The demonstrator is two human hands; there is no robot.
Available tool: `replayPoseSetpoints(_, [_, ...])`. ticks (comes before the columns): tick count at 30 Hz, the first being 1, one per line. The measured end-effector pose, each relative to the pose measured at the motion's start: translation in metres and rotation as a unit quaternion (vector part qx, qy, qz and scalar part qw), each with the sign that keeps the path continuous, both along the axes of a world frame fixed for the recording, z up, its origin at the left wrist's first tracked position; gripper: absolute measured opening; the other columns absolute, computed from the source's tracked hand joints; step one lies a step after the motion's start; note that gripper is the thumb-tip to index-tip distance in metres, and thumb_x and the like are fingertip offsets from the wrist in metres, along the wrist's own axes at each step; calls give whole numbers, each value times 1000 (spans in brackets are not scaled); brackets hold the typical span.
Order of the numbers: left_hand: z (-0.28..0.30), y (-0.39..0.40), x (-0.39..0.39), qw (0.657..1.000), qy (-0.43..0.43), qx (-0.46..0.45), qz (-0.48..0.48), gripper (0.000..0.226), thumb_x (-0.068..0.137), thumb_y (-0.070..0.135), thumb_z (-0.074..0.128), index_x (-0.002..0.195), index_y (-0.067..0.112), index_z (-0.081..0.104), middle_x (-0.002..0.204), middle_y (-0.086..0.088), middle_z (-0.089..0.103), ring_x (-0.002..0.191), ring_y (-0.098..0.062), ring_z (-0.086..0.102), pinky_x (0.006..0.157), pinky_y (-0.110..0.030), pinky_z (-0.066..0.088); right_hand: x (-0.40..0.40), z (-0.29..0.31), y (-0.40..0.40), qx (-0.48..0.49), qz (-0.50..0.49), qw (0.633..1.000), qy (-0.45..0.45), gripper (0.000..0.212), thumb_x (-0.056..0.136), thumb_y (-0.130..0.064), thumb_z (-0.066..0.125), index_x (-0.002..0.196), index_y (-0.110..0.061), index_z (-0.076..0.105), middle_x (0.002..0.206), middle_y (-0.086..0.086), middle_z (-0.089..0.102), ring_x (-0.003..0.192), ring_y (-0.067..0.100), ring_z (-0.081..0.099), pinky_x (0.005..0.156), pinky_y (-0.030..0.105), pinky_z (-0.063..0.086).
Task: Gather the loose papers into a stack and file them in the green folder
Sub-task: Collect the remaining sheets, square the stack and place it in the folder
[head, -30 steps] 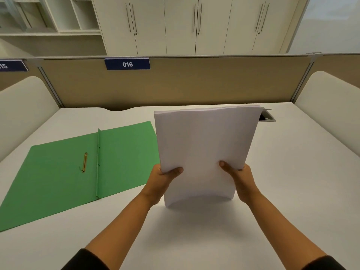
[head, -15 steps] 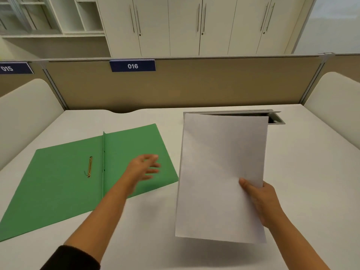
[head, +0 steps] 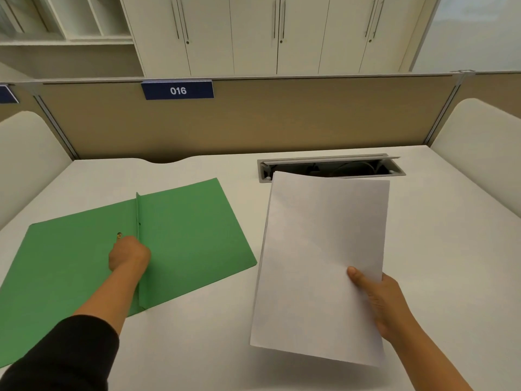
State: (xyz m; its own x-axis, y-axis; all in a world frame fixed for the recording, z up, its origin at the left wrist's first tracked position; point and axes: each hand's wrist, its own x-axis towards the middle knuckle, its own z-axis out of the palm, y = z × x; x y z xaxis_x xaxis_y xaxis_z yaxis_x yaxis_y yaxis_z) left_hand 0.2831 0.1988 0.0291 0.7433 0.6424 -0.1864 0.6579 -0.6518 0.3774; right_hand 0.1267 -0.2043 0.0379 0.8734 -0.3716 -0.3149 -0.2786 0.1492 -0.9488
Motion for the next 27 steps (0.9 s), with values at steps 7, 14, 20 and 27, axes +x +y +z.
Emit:
replayPoseSetpoints(7, [7,-58,-16,994,-58,-17,-93,20,80,-1,50,92,-9,63,101,-28,65,95,-42,61,77,-40,48,7,10,-4,18,-17,1000,10,24,83,-18,65,103,-5,60,87,7,67,76,26,63,60,31,49])
replayPoseSetpoints(14, [-4,-159,-68,962,-71,-123,-233,16,82,10,55,92,4,66,90,-13,66,87,-28,60,72,-27,42,8,13,-27,-15,-6,999,40,25,81,-20,68,102,-7,61,91,10,68,80,30,64,67,36,52])
replayPoseSetpoints(20, [-19,-206,-103,936,-57,-172,-302,8,84,10,54,87,10,61,75,-1,57,75,-18,55,67,-24,42,5,1,-43,-60,-3,993,101,40,82,-20,69,116,-4,54,101,14,63,87,34,61,85,47,49])
replayPoseSetpoints(27, [-22,-214,-115,933,-25,-172,-314,11,87,12,49,77,15,54,75,-2,60,76,-24,63,73,-32,54,7,-15,-52,-93,14,983,158,53,79,-17,72,122,7,53,113,23,63,100,39,60,86,42,50])
